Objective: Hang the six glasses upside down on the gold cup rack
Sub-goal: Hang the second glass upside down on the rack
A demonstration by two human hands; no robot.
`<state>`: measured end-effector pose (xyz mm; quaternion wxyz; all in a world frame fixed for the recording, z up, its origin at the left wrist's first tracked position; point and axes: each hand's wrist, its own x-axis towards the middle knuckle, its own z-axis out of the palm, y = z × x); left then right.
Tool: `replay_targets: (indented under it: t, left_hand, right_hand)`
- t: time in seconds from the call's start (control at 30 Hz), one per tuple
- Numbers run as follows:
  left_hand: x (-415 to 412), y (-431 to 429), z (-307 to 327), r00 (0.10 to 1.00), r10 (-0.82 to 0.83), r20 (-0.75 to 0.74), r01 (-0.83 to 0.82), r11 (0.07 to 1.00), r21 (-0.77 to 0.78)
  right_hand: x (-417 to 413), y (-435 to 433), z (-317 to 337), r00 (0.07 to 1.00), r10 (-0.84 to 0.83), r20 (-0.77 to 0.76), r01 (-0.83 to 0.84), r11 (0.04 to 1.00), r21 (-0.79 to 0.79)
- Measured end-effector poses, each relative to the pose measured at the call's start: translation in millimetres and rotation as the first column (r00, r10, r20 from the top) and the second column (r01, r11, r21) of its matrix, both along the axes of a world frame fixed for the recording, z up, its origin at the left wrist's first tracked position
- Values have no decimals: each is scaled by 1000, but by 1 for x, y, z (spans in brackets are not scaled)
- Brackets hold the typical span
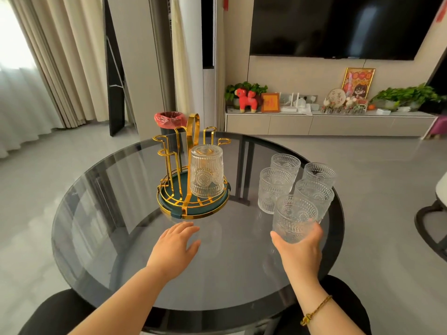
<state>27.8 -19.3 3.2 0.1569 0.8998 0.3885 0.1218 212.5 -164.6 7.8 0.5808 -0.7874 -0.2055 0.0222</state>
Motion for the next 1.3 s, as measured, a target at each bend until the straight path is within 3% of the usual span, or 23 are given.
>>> replay_targets:
  t: [0.13, 0.3, 0.43, 0.53, 0.67, 0.8, 1.03, 1.3]
  left_hand:
    - [-5, -2, 8, 981, 50, 190, -46, 999, -24]
    - [-3, 1, 42, 863, 65, 501, -138, 984, 110]
    - [4, 16, 79, 793, 32, 608, -221, 945, 239]
    - [12, 33, 101, 810, 29, 586, -242, 927, 288]
    - [21, 57, 113, 909, 10, 418, -191, 899, 394]
    - [21, 74, 110, 952, 52, 303, -165, 919, 359]
    - [15, 84, 112, 953, 42, 299, -157, 914, 373]
    - [-15, 105, 112, 940, 14, 342, -150, 915, 374]
  right_hand:
    - [-2, -1, 2, 997, 79, 11, -79, 995, 67]
    - [-3, 9, 27, 973, 226, 55, -231, 963, 135]
    - [3, 26, 63, 945, 308, 109, -321, 937, 137]
    - [11, 43, 92, 929, 350, 117, -362, 926, 109]
    - [28, 67, 128, 903, 414, 115, -418, 908, 9]
    - [43, 88, 153, 876, 482, -1, -482, 876, -18]
    - [53, 108, 169, 820, 571, -34, -570, 809, -143]
    - [56, 119, 189, 770, 636, 38, -617, 759, -210]
